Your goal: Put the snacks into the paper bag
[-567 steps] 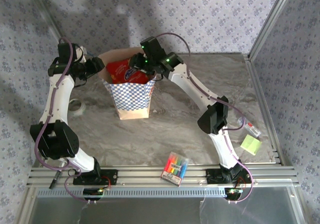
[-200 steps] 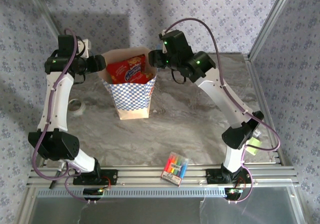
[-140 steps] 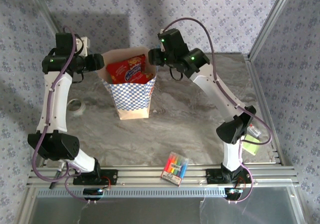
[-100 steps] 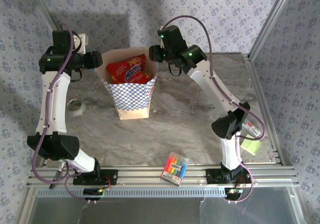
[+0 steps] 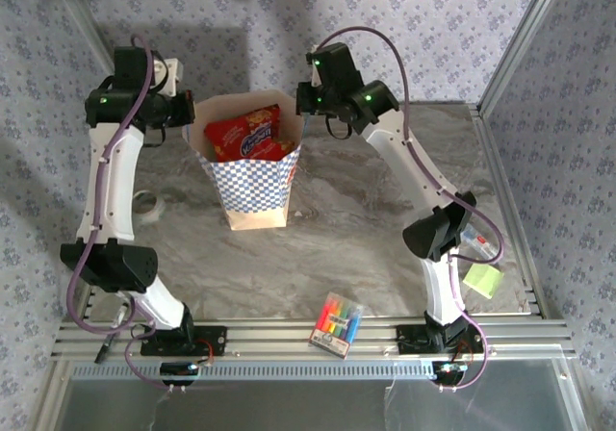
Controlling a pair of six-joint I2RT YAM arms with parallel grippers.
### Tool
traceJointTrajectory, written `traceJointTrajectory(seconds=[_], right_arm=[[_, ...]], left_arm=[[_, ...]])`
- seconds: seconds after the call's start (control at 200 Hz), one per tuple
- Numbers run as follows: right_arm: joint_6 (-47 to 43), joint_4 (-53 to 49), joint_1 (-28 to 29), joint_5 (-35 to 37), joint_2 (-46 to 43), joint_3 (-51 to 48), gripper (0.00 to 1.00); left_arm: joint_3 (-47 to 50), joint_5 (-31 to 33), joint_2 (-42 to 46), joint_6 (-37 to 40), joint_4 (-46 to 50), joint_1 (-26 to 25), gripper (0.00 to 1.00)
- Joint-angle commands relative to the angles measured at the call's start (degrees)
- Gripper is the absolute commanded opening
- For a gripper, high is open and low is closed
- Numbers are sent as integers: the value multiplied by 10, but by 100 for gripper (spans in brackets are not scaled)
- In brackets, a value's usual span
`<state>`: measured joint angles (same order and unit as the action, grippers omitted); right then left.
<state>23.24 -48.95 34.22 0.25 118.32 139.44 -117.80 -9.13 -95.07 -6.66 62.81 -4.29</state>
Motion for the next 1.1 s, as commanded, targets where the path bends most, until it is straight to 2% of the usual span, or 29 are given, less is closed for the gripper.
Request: traceJointTrajectory(seconds=[0.0,0.365,0.52,0.8,1.094], right_arm=[[-7,-3,-11,-2,-23,14,0],[-27,4,-27,29,-84,-11,0],[-32,9,-40,33,-124,-47,0],[-43,26,-69,69,-222,-155,0],[-29,37,-132,22,-287,-262,0]], left_arm=[[-45,-2,-13,8,19,-27,0],[-124,-1,-45,-30,-16,-118,0],[-151,-15,-67,-48,-33,-145,0],[-277,-19,-149,-36,0,-208,0],[-260,14,-155,-41,0,-242,0]])
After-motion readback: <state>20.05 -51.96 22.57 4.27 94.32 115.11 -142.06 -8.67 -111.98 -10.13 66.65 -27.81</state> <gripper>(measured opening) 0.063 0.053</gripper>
